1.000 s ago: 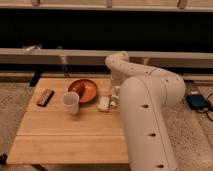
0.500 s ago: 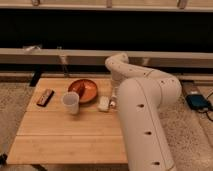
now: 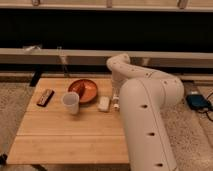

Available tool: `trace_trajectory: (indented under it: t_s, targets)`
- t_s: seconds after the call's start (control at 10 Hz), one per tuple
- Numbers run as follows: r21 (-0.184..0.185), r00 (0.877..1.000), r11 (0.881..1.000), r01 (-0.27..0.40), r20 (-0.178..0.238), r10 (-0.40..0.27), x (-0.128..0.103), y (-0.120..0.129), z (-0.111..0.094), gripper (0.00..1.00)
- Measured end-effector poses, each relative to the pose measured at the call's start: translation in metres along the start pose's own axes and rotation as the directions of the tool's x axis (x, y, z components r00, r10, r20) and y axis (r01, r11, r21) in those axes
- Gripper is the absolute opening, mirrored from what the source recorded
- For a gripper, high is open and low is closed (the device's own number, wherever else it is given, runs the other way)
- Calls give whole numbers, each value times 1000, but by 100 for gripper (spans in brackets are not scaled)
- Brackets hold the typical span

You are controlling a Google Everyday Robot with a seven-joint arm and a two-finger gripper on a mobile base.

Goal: Place the bottle in the ceramic bowl

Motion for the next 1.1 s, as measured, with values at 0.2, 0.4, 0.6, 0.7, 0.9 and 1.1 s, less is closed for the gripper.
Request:
trace_trajectory:
  t_s: [0.2,0.4,0.6,0.7,0.9,1.1]
  targets:
    - [34,998,998,60,-28,-59,-13,-11,-29,0]
    - [76,986,985,158,-61,-153,-45,-32,-67,0]
    - [106,967,963,249,-91,-240,-69,-49,-96,0]
    - [125,948,942,313,-108,-301,-81,-66,-110,0]
    - [145,922,913,382,-127,-366,-87,-96,-121,0]
    - [156,908,896,416,-131,-398,-86,-115,-126,0]
